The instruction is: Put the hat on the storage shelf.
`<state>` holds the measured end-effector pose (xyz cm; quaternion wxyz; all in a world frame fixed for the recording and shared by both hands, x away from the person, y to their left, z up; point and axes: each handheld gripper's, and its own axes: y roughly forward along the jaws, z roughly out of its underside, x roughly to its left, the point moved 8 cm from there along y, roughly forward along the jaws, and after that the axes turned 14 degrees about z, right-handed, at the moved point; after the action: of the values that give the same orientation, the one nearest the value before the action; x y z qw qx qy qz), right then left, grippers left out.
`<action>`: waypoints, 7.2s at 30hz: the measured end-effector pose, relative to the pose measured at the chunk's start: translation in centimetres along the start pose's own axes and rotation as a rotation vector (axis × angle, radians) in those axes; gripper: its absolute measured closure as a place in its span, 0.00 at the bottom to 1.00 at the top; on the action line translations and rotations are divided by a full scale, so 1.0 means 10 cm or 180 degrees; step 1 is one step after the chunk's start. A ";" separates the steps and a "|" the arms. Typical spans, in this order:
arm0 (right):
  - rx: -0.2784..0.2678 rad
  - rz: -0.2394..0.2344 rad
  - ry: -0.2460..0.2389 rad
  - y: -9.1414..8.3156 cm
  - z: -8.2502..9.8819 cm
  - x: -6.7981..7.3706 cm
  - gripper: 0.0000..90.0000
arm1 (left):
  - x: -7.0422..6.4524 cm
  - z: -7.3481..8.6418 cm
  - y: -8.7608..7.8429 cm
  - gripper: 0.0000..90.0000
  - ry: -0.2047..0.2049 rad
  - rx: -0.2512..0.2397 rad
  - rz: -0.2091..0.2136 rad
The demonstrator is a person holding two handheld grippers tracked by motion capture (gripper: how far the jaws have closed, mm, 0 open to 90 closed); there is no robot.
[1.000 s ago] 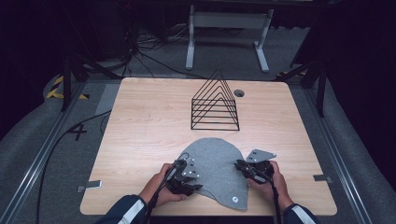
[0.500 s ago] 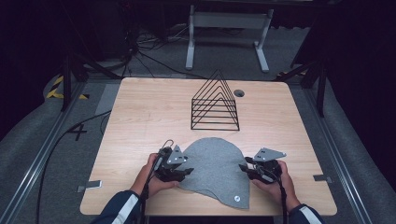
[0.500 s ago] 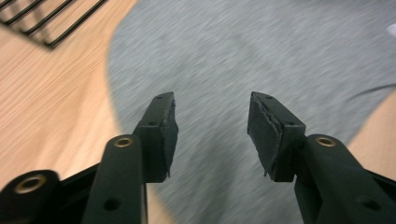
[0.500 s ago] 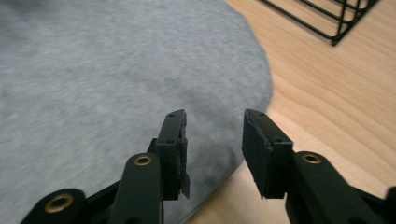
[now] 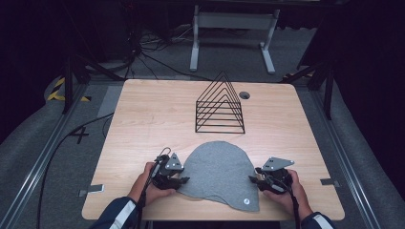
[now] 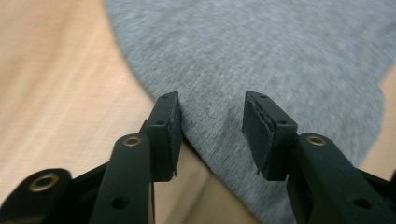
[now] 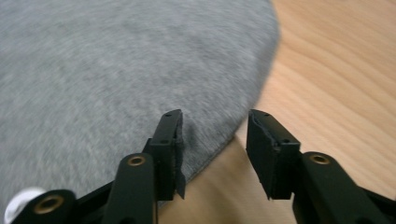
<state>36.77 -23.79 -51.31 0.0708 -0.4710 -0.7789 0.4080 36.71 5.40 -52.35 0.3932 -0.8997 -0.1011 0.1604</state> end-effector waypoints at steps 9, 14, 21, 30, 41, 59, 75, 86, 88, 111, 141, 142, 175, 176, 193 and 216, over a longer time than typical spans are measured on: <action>-0.0078 0.0024 0.0291 0.13 -0.15 -0.23 0.47 | 0.21 -0.28 -0.01 0.32 -0.0214 -0.0248 -0.0170; 0.0027 -0.0038 0.0290 0.23 -0.24 -0.13 0.33 | 0.41 -0.32 0.15 0.25 -0.0319 -0.0090 -0.0155; 0.0115 -0.0059 0.0410 0.39 -0.31 -0.10 0.21 | 0.57 -0.42 0.23 0.19 -0.0338 -0.0065 -0.0158; 0.0210 -0.0198 0.0130 0.42 -0.37 0.08 0.18 | 0.42 -0.46 0.35 0.06 -0.0117 0.0150 -0.0044; 0.0310 -0.0216 0.0099 0.43 -0.42 0.07 0.27 | 0.52 -0.51 0.30 0.22 -0.0359 0.0023 -0.0033; 0.0418 -0.0208 0.0058 0.56 -0.61 0.08 0.39 | 0.55 -0.69 0.38 0.41 -0.0187 0.0261 -0.0051; 0.0235 -0.0470 -0.0059 0.45 -0.63 0.14 0.93 | 0.43 -0.73 0.34 0.94 -0.0035 0.0345 0.0221; -0.0033 -0.0407 -0.0234 0.15 -0.90 0.01 0.94 | 0.35 -1.04 -0.06 0.95 0.0218 0.0255 0.0101; -0.0062 -0.0386 -0.0230 0.11 -0.95 -0.02 0.94 | 0.36 -1.12 -0.13 0.95 0.0242 0.0221 0.0028; -0.0621 0.0123 -0.0413 -0.57 -1.89 -0.63 0.94 | 0.39 -2.08 -0.89 0.95 0.0738 0.0009 -0.0451; -0.1079 0.0592 -0.0202 -0.89 -2.99 -1.38 0.94 | 0.78 -3.00 -1.54 0.95 0.0726 -0.0393 -0.0944; -0.1084 0.0609 -0.0199 -0.88 -3.01 -1.39 0.94 | 0.80 -3.01 -1.56 0.95 0.0749 -0.0391 -0.0991; -0.1116 0.0419 -0.0061 -0.43 -3.15 -1.39 0.94 | 1.20 -2.99 -1.47 0.96 0.0611 -0.0468 -0.1120; -0.1100 0.0415 -0.0075 -0.41 -3.13 -1.38 0.94 | 1.20 -2.98 -1.47 0.96 0.0614 -0.0464 -0.1125; -0.1214 0.0387 -0.0124 -0.65 -3.00 -1.29 0.94 | 0.94 -2.87 -1.60 0.95 0.0754 -0.0618 -0.1029; -0.0982 0.0269 -0.0224 -0.36 -2.66 -1.12 0.94 | 1.02 -2.49 -1.17 0.95 0.0673 -0.0376 -0.0943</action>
<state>53.63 -18.30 -28.23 -0.0468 -0.4941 -0.8138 0.3024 54.68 -0.43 -29.91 0.3674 -0.9083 -0.1999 -0.0009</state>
